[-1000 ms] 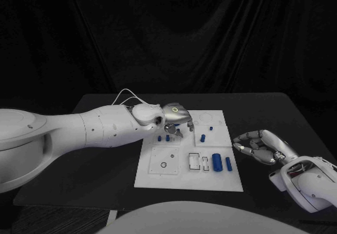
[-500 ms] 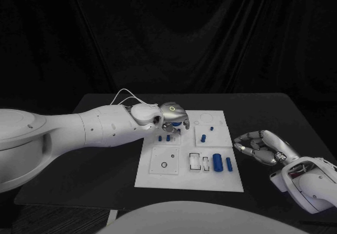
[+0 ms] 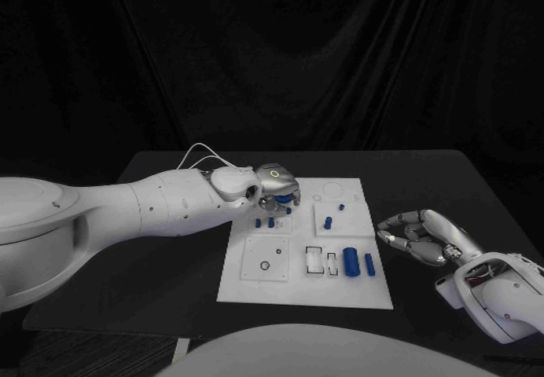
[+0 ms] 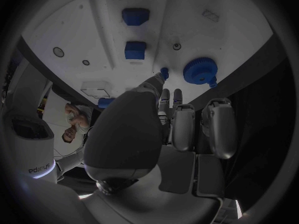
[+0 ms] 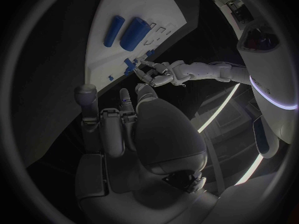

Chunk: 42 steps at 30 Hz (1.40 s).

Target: Assemble the parts on the task board

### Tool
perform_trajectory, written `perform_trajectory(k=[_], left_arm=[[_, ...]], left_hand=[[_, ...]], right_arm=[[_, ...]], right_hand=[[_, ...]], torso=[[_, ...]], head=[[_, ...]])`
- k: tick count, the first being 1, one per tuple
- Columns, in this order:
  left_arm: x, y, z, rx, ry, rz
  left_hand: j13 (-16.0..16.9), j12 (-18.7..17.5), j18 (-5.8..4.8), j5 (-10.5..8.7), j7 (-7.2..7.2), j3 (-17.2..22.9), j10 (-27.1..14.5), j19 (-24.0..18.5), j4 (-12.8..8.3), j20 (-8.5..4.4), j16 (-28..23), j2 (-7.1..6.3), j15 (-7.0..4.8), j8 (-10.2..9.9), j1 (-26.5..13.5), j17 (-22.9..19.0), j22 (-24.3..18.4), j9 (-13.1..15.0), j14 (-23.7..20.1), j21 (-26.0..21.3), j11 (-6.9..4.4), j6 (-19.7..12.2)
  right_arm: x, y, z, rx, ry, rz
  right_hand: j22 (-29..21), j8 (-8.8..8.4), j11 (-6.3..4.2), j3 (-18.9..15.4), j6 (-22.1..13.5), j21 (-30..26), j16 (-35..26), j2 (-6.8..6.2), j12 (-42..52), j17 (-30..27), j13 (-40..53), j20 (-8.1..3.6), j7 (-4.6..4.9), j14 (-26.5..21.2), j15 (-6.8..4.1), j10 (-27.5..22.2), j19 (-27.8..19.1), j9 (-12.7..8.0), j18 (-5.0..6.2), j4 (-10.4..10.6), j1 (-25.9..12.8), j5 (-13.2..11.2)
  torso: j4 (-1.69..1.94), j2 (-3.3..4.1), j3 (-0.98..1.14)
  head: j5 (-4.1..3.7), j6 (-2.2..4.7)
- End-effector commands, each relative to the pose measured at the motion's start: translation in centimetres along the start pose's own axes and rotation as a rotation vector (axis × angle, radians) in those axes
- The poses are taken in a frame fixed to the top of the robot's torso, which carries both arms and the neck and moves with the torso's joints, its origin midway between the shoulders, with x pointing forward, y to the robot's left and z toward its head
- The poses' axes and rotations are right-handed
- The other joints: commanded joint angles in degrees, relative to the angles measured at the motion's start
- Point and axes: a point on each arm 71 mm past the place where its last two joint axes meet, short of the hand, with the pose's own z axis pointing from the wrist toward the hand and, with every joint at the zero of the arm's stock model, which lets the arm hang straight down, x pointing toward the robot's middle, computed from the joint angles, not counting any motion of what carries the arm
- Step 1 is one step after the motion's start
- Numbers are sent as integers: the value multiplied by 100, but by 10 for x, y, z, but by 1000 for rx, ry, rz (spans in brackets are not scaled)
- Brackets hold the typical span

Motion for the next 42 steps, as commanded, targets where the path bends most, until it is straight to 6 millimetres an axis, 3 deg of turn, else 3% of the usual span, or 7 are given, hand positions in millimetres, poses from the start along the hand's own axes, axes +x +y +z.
perform_trajectory(k=[1, 14, 25, 32, 42], left_arm=[[2, -1, 2, 0, 16, -1], [8, -4, 6, 7, 18, -3], [12, -6, 11, 9, 12, -2], [14, -6, 10, 16, -8, -1], [12, -6, 2, 38, -74, 3]], left_hand=[[-10, -22, -16, 22, -6, 53, 54, 26, 4, 10, -36, -31, 2, 11, 7, -20, 1067, -8, 158, -33, -1, 63], [25, 34, -6, -165, 37, 228, 363, 9, 14, -34, -93, -118, -47, 50, -91, -114, 1053, -27, 136, -92, -70, 196], [108, 96, 6, -127, 143, 409, 612, -10, -59, -81, -186, -87, -109, 174, -48, -243, 1038, 15, 110, -162, -156, 430], [137, 121, 0, -44, 194, 581, 1048, 10, -169, -110, -249, -15, -136, 360, 16, -339, 1044, 116, 126, -150, -190, 771], [30, -173, 6, -3, 261, 750, 1631, 16, -317, -95, -465, -8, -113, 537, 2, -613, 1029, 253, 135, -219, -175, 1192]], right_arm=[[0, 0, -1, 5, -6, -3], [0, 0, -1, 5, -7, -3], [1, 0, 0, 2, -6, -3], [0, 0, -1, 3, -6, -3], [0, 0, -1, 2, -7, -3]], right_hand=[[482, 19, -8, 40, 40, 19, 0, 6, -23, 793, 186, 11, 11, 165, -18, 212, 3, 1, 64, -6, 62, 23], [479, 20, -9, 46, 40, 8, -2, 1, -28, 788, 178, 10, 11, 163, -20, 204, 0, 0, 66, -3, 60, 26], [478, 22, -10, 53, 42, 5, -4, 1, -26, 786, 180, 9, 9, 162, -20, 206, -1, 0, 67, -1, 60, 27], [478, 22, -10, 53, 42, 5, -4, 1, -26, 786, 180, 9, 9, 162, -20, 206, -1, 0, 67, -1, 60, 27], [478, 22, -10, 53, 42, 5, -4, 1, -26, 786, 180, 9, 9, 162, -20, 206, -1, 0, 67, -1, 60, 27]], torso=[[-1, 5, 1], [-1, 4, 3], [0, 4, 2], [-1, 4, 2], [-1, 5, 0]], head=[[6, 1], [7, 1], [14, 1], [16, 1], [46, 1]])
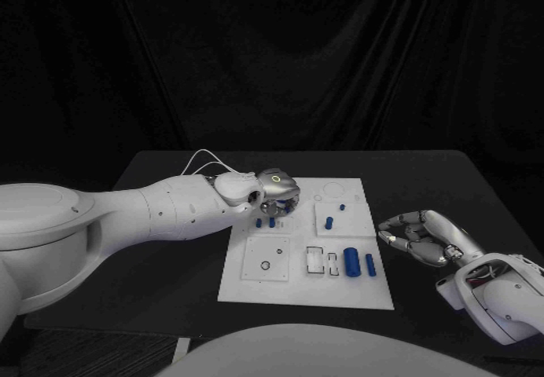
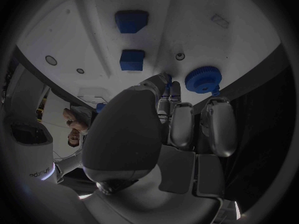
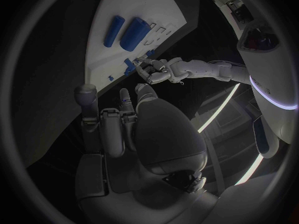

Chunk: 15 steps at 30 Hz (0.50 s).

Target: Assemble the parts on the task board

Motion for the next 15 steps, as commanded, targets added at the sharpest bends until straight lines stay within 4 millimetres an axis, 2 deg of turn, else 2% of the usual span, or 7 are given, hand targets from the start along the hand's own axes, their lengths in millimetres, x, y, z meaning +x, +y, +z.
perform_trajectory(k=[1, 6, 15], left_arm=[[-5, -4, -4, 38, -78, 8], [-11, -2, -20, 43, -136, 6], [-29, 10, -41, 32, -181, 16]], left_hand=[[-68, -177, 1, 3, 28, 97, 241, 26, -28, -8, -147, 4, -9, 50, 4, -164, 1033, 66, 123, -36, -1, 158], [-156, -389, 3, -99, 31, 164, 328, 33, -29, -4, -205, -45, -2, 1, -28, -220, 1030, 68, 148, -58, 12, 163], [-268, -677, 11, -240, -1, 271, 359, 25, 1, 5, -273, -109, 5, -102, -66, -284, 1019, 54, 159, -125, -1, 125]], right_arm=[[0, 0, -1, 3, -7, -3], [0, -1, -1, 5, -7, -4], [1, -1, 0, 7, -2, -4]], right_hand=[[476, 22, -10, 21, 42, 5, -4, 9, -27, 786, 180, 9, 9, 162, -20, 207, -1, 0, 67, -1, 68, 27], [476, 22, -10, 21, 42, 5, -4, 9, -27, 786, 180, 9, 9, 162, -20, 207, -1, 0, 67, -1, 68, 27], [476, 22, -10, 21, 42, 5, -4, 9, -27, 786, 180, 9, 9, 162, -20, 207, -1, 0, 67, -1, 68, 27]], torso=[[-1, 1, -1], [0, -2, 1], [4, -4, 0]], head=[[15, 1], [0, 1], [27, 1]])
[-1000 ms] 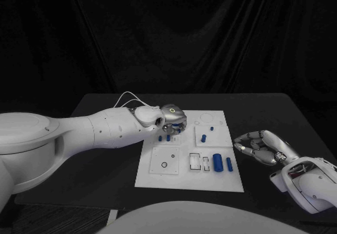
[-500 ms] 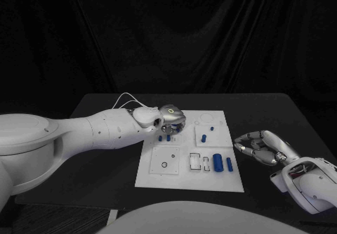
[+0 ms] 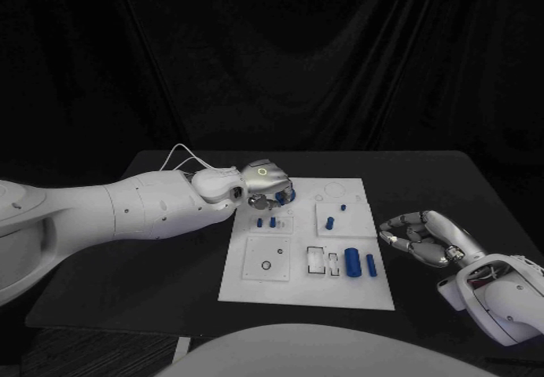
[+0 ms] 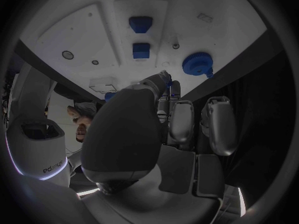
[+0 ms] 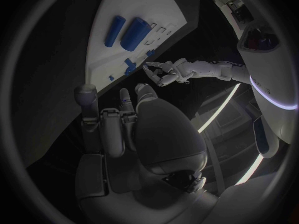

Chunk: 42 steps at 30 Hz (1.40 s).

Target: Assemble the parts on the task board

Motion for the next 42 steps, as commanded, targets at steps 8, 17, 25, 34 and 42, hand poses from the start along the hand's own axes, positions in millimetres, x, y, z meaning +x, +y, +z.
perform_trajectory(k=[8, 17, 25, 34, 42], left_arm=[[-4, 7, -2, -9, -5, 7], [7, 11, -3, -24, 44, 2], [14, 11, -4, -23, 66, -4], [19, 10, -6, -27, 81, -12], [21, 12, -9, -44, 91, -13]], left_hand=[[-66, -166, 23, -129, -50, 98, 37, 0, 25, 9, -94, -41, 7, -129, -63, -61, 1005, -21, 137, -123, 16, -111], [-98, -267, 30, -209, -71, 121, 25, -16, 50, 11, -130, -65, 6, -204, -90, -97, 998, -39, 117, -170, 8, -196], [-105, -294, 30, -225, -72, 122, 13, -18, 60, 11, -129, -72, 6, -220, -104, -93, 998, -42, 114, -174, 10, -212], [-110, -315, 30, -246, -71, 119, 11, -19, 78, 11, -132, -75, 7, -235, -131, -98, 999, -45, 111, -178, 12, -227], [-111, -318, 29, -249, -72, 121, 12, -17, 79, 11, -134, -74, 7, -237, -131, -99, 1001, -45, 110, -171, 11, -229]], right_arm=[[2, 0, 1, 6, 1, -3], [2, 0, 1, 8, 2, -3], [2, 0, 2, 8, 3, -3], [2, -1, 2, 9, 3, -3], [2, -1, 1, 11, 3, -3]], right_hand=[[474, 25, -11, 34, 45, -8, -6, -3, -36, 782, 172, 8, 8, 159, -22, 198, -6, 1, 70, 0, 57, 29], [474, 25, -11, 34, 45, -8, -6, -3, -36, 782, 172, 8, 8, 159, -22, 198, -6, 1, 70, 0, 57, 29], [473, 25, -11, 39, 43, -11, -12, -7, -40, 774, 167, 7, 9, 154, -22, 192, -7, 0, 70, 3, 54, 28], [473, 25, -11, 39, 43, -11, -12, -7, -40, 774, 167, 7, 9, 154, -22, 192, -7, 0, 70, 3, 54, 28], [473, 25, -11, 39, 43, -11, -12, -7, -40, 774, 167, 7, 9, 154, -22, 192, -7, 0, 70, 3, 54, 28]], torso=[[1, -4, 0], [0, 7, 0], [1, 4, 1], [1, 3, -1], [-1, -1, 1]], head=[[13, 1], [9, 1], [10, 1], [5, 1], [8, 1]])
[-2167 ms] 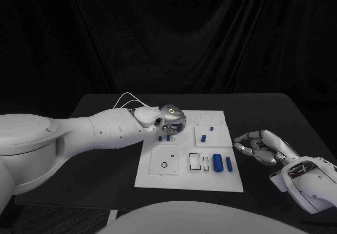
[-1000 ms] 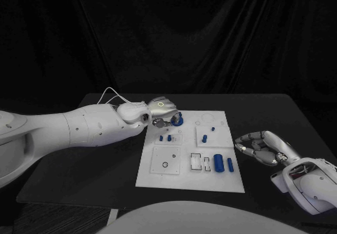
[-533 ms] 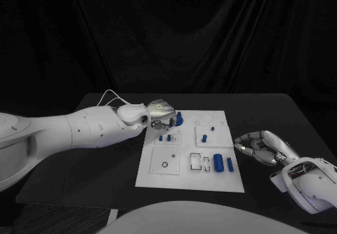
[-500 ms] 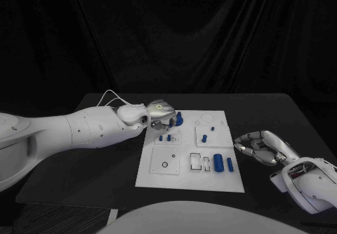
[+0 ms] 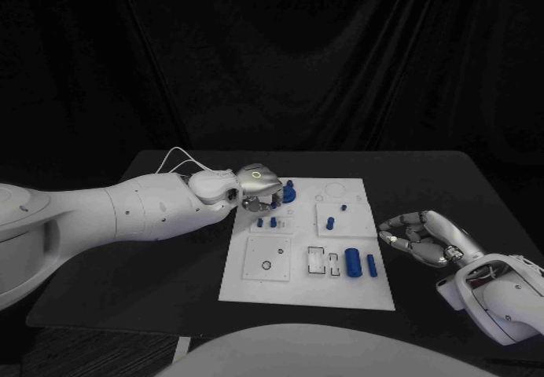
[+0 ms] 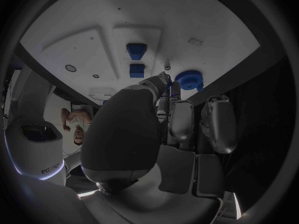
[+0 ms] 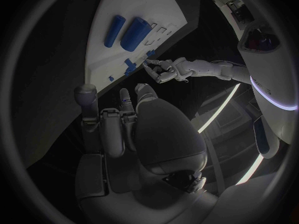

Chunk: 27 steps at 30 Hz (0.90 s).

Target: Assemble the parts on the task board

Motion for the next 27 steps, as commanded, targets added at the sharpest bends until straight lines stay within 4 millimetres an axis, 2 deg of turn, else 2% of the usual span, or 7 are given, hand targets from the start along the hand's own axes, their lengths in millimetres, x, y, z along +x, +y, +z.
perform_trajectory(k=[1, 27], left_arm=[[2, 0, -1, -5, 12, -7], [13, 3, -4, -33, 69, -18]], left_hand=[[-6, -12, 29, -27, -12, 21, 9, -17, 7, 10, -19, 2, 7, -32, -40, 0, 1000, -8, 111, -10, 14, -38], [-11, -44, 36, -27, -2, 37, 14, -32, -1, 12, -55, 14, 11, -40, -30, -40, 992, -5, 93, -54, 23, -32]], right_arm=[[0, -1, -1, 11, 1, -2], [1, -1, -2, 12, 2, -2]], right_hand=[[475, 25, -11, 39, 43, -11, -12, -12, -29, 774, 141, 7, 9, 154, -22, 192, -7, 0, 70, 3, 49, 28], [472, 25, -11, 45, 42, -23, -13, -14, -31, 771, 138, 7, 9, 152, -22, 188, -13, 0, 72, 4, 47, 27]], torso=[[0, -1, 2], [1, 0, -1]], head=[[-10, 1], [-18, 1]])
